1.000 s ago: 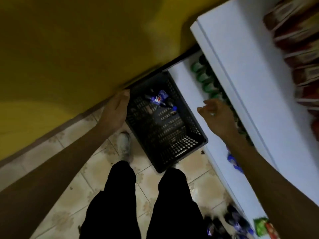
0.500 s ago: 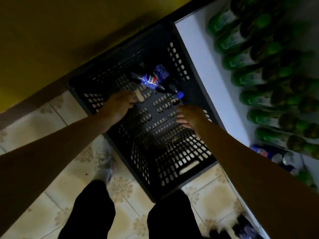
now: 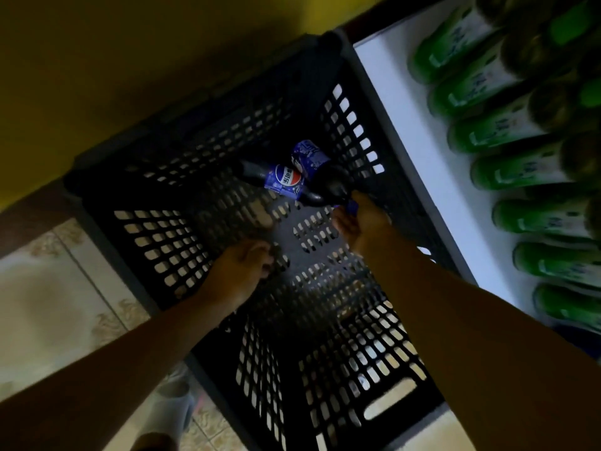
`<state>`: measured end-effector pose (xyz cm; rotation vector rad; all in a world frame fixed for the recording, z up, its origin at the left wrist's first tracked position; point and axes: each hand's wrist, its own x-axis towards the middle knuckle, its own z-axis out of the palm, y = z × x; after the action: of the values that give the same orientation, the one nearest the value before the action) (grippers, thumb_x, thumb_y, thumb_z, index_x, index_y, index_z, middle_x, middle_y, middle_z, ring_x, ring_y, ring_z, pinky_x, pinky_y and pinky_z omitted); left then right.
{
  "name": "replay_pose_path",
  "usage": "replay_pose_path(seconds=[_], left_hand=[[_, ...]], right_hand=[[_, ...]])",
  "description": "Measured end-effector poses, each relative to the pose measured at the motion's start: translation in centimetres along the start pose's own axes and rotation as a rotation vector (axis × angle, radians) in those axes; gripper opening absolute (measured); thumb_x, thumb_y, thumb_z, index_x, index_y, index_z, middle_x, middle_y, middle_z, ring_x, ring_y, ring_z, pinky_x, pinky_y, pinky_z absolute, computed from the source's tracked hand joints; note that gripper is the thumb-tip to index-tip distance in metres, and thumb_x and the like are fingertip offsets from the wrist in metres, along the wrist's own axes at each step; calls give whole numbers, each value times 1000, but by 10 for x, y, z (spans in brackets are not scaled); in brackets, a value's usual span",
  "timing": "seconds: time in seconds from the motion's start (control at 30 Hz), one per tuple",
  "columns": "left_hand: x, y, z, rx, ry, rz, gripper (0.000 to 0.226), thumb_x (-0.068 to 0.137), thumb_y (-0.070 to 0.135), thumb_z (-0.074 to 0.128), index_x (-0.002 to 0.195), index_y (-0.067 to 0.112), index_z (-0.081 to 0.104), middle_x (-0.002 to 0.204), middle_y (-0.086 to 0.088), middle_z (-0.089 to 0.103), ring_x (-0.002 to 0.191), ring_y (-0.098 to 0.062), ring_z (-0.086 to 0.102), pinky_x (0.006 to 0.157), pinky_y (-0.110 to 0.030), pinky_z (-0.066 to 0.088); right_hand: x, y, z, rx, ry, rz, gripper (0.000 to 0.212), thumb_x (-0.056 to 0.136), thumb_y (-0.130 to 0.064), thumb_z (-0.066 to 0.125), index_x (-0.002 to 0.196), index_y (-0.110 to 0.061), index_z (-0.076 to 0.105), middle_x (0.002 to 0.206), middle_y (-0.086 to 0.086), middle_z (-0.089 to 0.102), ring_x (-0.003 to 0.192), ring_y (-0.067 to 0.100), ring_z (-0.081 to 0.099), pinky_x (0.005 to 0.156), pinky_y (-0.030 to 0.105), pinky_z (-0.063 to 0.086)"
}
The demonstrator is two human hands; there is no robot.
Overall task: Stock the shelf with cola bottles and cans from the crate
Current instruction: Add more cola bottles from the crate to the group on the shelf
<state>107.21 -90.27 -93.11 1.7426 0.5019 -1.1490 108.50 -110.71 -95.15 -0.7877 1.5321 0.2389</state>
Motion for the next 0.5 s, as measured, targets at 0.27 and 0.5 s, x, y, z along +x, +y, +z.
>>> replay_pose_path(seconds=[0.27, 0.5], left_hand=[[-92, 52, -37, -39, 80, 21, 31, 62, 38, 58, 90, 26, 58, 95, -13, 65, 96, -34, 62, 96, -51, 47], [-242, 140, -46, 216, -19, 213, 72, 82, 14, 73, 143, 13, 33, 128, -4, 47, 120, -23, 47, 102, -43, 41]], right_hand=[[-150, -73, 36, -1289, 201, -723, 35, 84, -40, 60, 102, -10, 62, 101, 12, 66, 93, 34, 63, 70, 34, 49], [-383, -130, 8, -1919, -127, -1086, 32, 84, -47, 60, 82, -15, 58, 71, -1, 49, 73, 23, 51, 59, 29, 33]])
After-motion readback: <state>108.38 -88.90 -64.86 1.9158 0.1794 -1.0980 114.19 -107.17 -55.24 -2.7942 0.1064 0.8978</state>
